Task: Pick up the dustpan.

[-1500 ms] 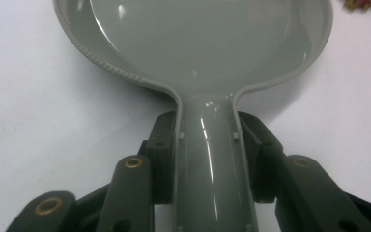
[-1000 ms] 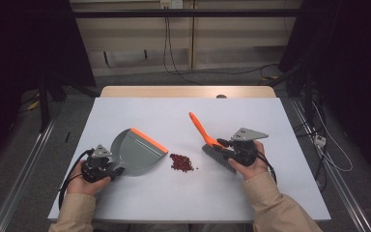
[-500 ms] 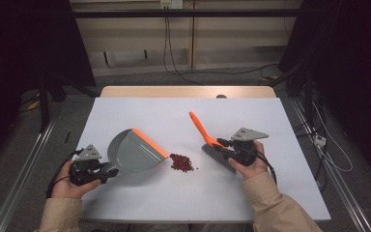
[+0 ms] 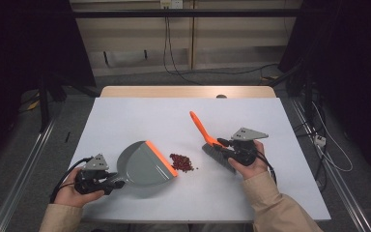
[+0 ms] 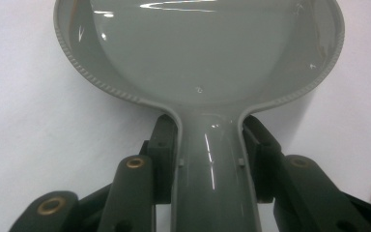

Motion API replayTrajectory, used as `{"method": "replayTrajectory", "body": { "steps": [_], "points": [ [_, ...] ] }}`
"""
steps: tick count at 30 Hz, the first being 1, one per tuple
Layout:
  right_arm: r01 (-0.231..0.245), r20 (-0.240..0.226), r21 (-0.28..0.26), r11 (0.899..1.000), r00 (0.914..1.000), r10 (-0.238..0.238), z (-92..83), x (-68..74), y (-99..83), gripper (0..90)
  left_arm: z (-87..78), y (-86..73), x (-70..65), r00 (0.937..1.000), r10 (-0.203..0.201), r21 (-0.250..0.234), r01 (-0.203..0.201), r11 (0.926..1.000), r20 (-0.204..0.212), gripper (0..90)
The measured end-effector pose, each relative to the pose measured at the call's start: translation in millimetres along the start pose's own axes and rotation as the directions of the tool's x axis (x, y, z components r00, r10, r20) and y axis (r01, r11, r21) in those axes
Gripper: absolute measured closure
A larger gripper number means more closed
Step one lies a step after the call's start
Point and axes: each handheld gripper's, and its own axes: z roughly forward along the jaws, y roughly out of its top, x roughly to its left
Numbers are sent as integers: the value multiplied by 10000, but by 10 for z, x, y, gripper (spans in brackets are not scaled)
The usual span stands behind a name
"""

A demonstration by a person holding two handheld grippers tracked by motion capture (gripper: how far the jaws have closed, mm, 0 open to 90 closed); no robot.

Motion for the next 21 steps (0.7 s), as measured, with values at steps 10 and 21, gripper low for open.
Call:
{"method": "replayTrajectory", "body": {
  "steps": [10,21],
  "points": [
    [281,-2,429,9987,9996,-281,7,34,19,674,53,-26,-48,9990,375,261,-381,9989,255,631],
    [-23,103,1277,9918,9999,10,-75,60,139,634,81,-43,-69,9980,450,318,-464,9984,441,630]
  ]
}}
